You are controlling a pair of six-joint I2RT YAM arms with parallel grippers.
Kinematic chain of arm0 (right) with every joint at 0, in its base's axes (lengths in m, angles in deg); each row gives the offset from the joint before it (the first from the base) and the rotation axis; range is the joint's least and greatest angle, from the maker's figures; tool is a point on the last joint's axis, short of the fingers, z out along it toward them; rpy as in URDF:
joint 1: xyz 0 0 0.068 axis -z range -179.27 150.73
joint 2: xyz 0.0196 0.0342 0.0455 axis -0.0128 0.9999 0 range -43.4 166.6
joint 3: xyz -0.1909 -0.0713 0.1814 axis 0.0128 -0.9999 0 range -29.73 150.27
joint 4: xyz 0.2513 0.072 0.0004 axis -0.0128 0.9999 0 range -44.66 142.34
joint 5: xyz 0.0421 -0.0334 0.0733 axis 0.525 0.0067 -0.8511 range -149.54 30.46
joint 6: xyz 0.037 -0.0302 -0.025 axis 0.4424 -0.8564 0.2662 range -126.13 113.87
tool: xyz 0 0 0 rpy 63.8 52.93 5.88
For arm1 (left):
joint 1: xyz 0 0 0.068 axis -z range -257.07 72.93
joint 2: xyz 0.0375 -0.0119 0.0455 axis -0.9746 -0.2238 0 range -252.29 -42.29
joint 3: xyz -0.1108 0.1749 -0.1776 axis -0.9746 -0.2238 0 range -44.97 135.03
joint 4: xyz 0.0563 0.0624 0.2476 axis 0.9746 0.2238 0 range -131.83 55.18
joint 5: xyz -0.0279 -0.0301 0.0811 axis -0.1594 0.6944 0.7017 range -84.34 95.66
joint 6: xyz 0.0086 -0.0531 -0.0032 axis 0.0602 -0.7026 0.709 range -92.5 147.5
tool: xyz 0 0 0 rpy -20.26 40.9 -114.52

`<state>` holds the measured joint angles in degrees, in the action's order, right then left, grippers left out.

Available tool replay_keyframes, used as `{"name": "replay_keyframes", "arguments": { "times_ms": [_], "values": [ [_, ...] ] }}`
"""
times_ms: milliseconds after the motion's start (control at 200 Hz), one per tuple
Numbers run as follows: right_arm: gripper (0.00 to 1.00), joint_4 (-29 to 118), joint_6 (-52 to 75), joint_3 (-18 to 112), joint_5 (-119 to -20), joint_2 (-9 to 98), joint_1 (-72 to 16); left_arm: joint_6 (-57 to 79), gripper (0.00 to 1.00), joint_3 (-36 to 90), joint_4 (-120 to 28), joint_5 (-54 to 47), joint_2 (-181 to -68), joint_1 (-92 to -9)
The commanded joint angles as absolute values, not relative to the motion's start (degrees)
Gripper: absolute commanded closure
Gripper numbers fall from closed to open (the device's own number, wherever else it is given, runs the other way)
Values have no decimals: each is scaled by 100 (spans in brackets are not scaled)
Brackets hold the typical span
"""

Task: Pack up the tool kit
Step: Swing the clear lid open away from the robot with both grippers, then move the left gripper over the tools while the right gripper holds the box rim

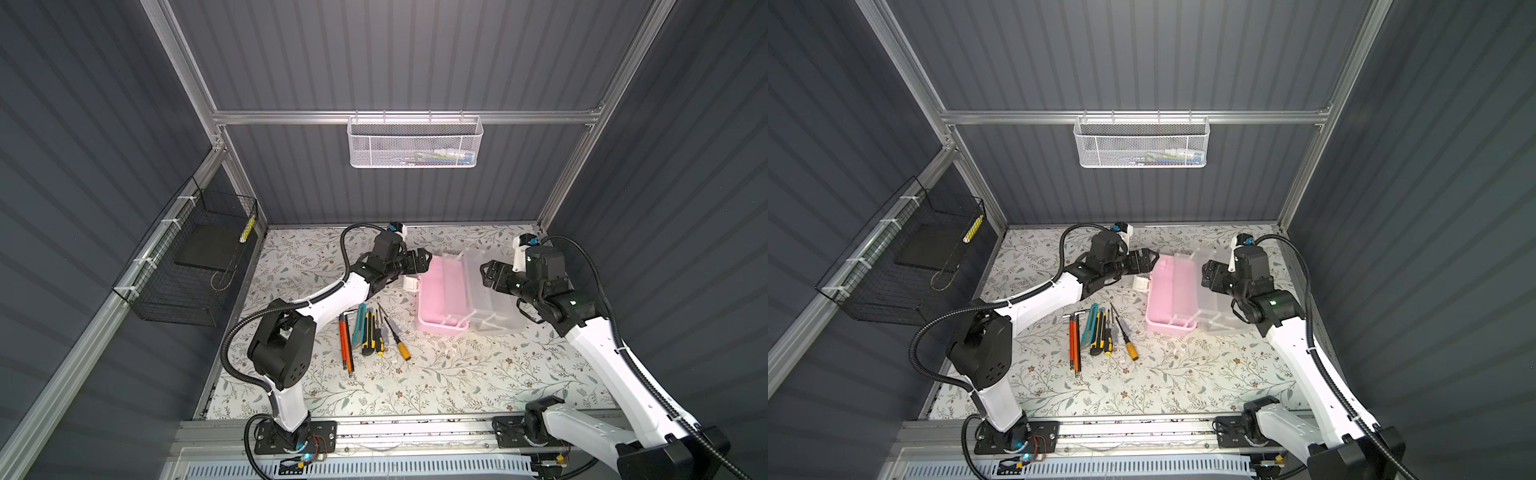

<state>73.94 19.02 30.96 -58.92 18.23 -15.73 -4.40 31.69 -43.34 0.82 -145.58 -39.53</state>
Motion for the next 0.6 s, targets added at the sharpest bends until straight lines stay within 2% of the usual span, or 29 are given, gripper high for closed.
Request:
{"name": "replay_keyframes", "arguments": {
  "times_ms": [0,300,595],
  "values": [
    [19,7369,1705,3372,-5879,2032,-1806,-162,11,2950,-4095,366,-14437,-3884],
    [25,7414,1507,3606,-5901,2740,-2415,-60,16,2508,-3998,589,-13999,-3884],
    [30,7243,1636,3647,-5790,3306,-3165,-63,17,1603,-3280,1367,-12997,-3963]
  ]
}}
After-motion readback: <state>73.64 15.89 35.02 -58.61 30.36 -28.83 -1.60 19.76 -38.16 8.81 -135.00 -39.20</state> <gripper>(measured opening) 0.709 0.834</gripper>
